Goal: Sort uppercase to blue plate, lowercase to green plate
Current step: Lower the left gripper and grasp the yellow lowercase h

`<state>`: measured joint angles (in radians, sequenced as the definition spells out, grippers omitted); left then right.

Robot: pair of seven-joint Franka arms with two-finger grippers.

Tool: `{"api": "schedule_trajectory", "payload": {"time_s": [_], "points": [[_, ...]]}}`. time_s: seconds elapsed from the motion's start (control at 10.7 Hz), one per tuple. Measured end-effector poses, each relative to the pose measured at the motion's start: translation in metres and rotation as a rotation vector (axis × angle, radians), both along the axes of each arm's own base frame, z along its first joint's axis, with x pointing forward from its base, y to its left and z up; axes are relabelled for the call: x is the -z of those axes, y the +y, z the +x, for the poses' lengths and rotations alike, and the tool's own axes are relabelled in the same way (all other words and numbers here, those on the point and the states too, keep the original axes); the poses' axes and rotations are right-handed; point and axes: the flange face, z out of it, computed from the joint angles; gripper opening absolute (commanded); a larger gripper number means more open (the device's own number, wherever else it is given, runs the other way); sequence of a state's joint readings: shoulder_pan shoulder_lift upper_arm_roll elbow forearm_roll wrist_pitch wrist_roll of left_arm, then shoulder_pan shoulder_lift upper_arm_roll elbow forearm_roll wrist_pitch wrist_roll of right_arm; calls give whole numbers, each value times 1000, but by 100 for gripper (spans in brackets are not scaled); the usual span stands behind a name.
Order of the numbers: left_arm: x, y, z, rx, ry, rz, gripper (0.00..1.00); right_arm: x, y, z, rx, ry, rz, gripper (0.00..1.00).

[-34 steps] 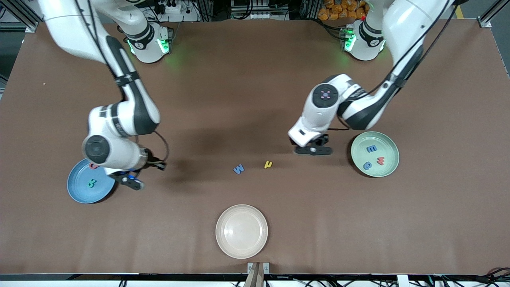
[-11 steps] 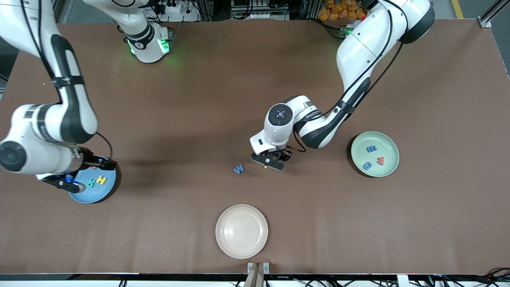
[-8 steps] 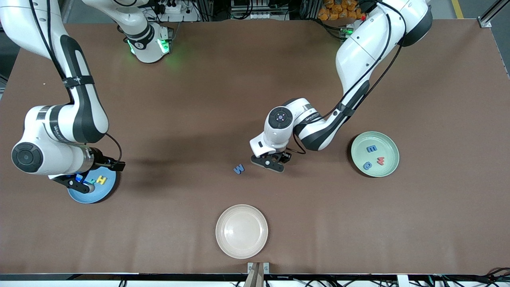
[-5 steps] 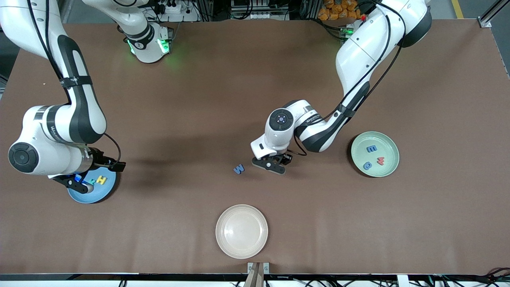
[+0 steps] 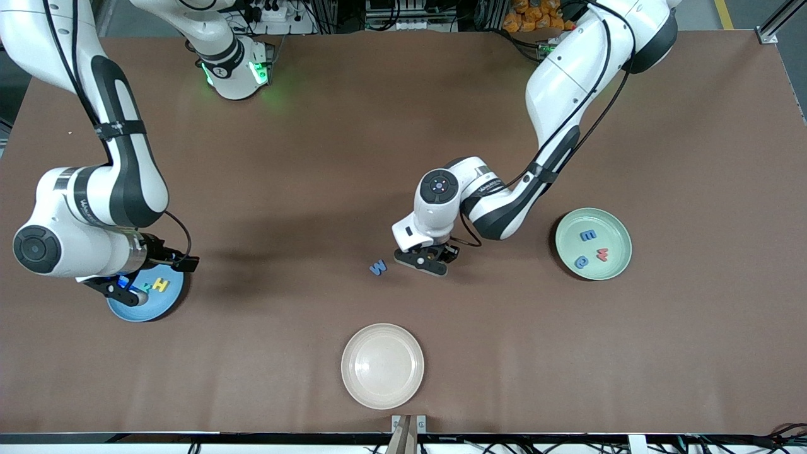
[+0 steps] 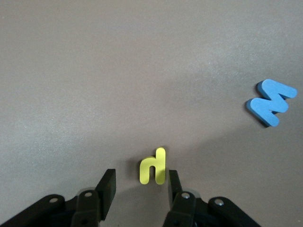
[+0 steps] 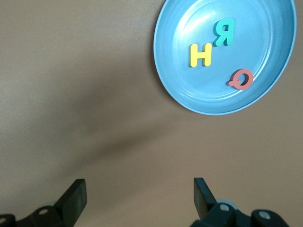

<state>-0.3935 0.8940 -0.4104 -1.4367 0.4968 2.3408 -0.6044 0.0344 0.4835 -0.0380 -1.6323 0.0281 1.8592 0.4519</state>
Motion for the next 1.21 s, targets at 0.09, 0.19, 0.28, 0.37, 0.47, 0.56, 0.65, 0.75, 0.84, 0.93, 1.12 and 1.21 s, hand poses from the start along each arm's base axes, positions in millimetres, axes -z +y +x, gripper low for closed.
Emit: {"api": "schedule_trajectory", "payload": {"time_s": [0.09,0.19,0.28,0.37,0.47,0.56,0.65,0.75,0.84,0.93,1.12,1.21], "points": [[0,0,1,-2,1,-1,52,0,0,0,11,0,-3,100],[3,-2,0,-1,3,-3,52,1,0,0,14,1,-4,100],[6,-5,-1,1,6,-5,52,2,1,0,14,3,-4,100],[10,-8,-3,4,9,-5,52,3,1,0,14,4,-4,100],[13,-10,-4,6,10,-3,52,3,1,0,15,4,-4,100],[14,-10,-3,6,10,-1,52,4,1,0,15,4,-4,100],[15,-9,-2,5,9,1,50,4,1,0,15,4,-4,100],[16,-7,-1,2,7,4,48,4,1,0,15,5,-4,100],[17,-5,1,-1,6,8,46,5,1,0,15,6,-4,100],[18,-4,1,-2,6,10,45,5,1,0,15,6,-4,100],[18,-5,1,0,6,9,42,5,2,0,15,6,-4,100],[18,-5,1,0,6,9,40,5,2,0,15,6,-4,100]]}}
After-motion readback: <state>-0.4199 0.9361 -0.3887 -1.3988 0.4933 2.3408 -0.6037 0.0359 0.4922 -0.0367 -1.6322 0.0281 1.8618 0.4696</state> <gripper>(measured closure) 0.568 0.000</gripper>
